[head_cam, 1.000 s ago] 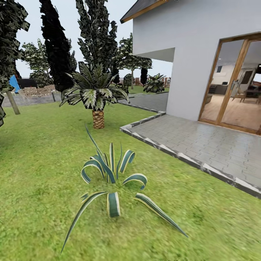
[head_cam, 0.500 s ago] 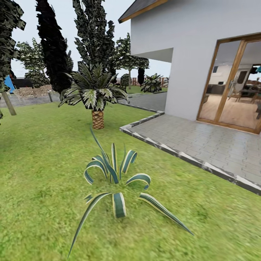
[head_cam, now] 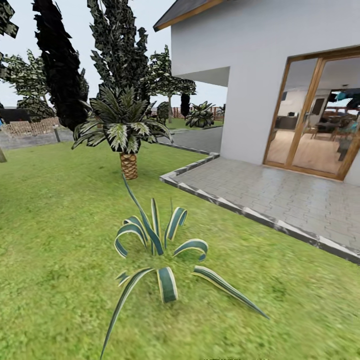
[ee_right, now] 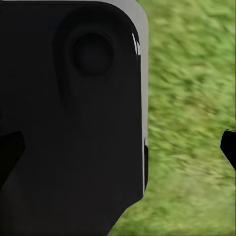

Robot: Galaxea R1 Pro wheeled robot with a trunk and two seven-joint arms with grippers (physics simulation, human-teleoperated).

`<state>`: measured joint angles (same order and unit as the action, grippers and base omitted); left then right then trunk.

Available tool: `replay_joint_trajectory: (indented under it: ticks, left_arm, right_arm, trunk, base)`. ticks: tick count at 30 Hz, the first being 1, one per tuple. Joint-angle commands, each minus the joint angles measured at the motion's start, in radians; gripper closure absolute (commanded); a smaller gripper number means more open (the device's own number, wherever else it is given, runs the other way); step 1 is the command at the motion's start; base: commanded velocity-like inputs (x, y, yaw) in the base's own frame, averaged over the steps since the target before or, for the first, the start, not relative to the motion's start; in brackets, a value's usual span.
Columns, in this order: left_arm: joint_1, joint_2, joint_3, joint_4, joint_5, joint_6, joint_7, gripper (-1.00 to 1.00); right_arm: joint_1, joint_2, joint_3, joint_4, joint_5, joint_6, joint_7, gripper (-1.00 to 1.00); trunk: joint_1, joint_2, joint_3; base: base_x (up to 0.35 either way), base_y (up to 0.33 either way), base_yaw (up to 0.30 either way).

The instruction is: Take the three Easter eggs out of the wicker basket on the lawn in the garden, then place them on the lawn next to a single tree (choose any tree) so that all three eggs are next to the same tree and none are left in the basket.

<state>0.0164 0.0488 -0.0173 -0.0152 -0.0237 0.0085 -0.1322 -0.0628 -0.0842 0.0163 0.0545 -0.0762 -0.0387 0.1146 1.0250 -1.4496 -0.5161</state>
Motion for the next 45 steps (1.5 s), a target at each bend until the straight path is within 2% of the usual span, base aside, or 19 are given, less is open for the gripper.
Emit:
replay_joint_trajectory:
  ticks: [1, 7, 17, 26, 32, 45]
  left_arm:
    - [0.000, 0.000, -0.001, -0.002, -0.002, 0.001, -0.003, -1.00]
    - [0.000, 0.000, -0.001, -0.002, -0.002, 0.001, -0.003, -1.00]
    - [0.000, 0.000, -0.001, -0.002, -0.002, 0.001, -0.003, -1.00]
    - [0.000, 0.000, -0.001, -0.002, -0.002, 0.001, -0.003, -1.00]
    - [0.000, 0.000, -0.002, -0.001, -0.003, 0.002, -0.003, -1.00]
    - [0.000, -0.001, -0.003, 0.000, -0.004, 0.002, -0.003, -1.00]
  right_arm:
    - [-0.002, 0.000, 0.002, 0.004, -0.008, -0.004, 0.005, -1.00]
    - [-0.002, 0.000, 0.002, 0.004, -0.008, -0.003, 0.003, -1.00]
    - [-0.002, 0.000, 0.001, 0.004, -0.009, -0.001, 0.000, -1.00]
    - [-0.002, 0.004, 0.002, 0.007, -0.009, -0.003, 0.001, -1.00]
    - [-0.002, 0.003, 0.001, 0.007, -0.010, -0.002, 0.000, -1.00]
    - [-0.002, 0.004, 0.001, 0.007, -0.008, -0.002, 0.000, -1.00]
  trunk:
    - [0.000, 0.000, -0.001]
    - [0.000, 0.000, -0.001]
    - [0.000, 0.000, -0.001]
    - [0.000, 0.000, -0.007]
    - [0.000, 0.000, -0.008]
    - [0.000, 0.000, -0.008]
  base:
    - [0.007, 0.011, -0.293]
    - [0.002, 0.003, -0.250]
    - [0.000, 0.000, -0.028]
    - [0.000, 0.000, -0.208]
    - [0.018, 0.015, -0.039]
    - [0.214, 0.238, -0.001]
